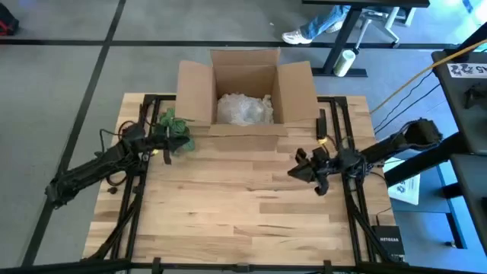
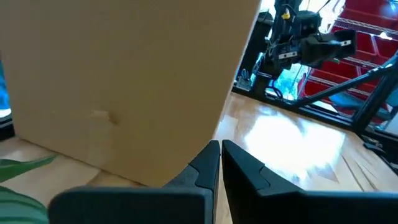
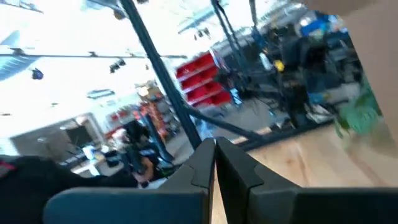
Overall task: Wrap mug
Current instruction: Return to home position
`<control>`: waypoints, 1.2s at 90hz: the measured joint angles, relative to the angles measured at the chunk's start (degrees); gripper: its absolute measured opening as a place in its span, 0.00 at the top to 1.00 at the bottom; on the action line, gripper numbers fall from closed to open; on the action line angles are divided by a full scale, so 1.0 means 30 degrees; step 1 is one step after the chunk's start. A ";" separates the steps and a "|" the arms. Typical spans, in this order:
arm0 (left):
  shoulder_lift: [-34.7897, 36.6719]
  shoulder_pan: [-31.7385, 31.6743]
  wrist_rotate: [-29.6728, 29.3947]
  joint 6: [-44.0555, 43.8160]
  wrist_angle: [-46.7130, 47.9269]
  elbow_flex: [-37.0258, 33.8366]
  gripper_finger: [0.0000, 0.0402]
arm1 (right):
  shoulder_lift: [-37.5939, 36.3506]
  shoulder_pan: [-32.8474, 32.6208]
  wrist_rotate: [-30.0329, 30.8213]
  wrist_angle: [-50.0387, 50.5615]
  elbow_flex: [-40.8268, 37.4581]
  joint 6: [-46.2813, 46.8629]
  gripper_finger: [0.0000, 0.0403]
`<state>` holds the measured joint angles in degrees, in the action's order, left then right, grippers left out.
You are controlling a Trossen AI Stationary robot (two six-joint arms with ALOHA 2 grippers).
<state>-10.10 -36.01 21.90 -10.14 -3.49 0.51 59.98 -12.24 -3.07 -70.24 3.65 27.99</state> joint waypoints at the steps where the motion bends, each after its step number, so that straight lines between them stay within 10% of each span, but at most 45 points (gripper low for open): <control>1: 0.0000 -0.0025 0.0004 -0.0004 0.0000 0.0002 1.00 | -0.0239 0.0128 -0.0134 0.0336 -0.0021 0.0044 1.00; 58: 0.0002 -0.0318 0.0018 0.0373 -0.0007 -0.0005 1.00 | -1.5923 0.7235 -0.4993 2.3725 0.1670 0.0617 1.00; 108: -0.0004 -0.2964 0.1682 0.0361 -0.0124 -0.0005 1.00 | -1.9917 0.9227 -0.6342 2.6797 0.0306 0.0227 1.00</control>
<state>-10.11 -44.90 26.95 -9.06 -3.86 0.49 0.23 15.44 -22.10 10.15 4.57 28.67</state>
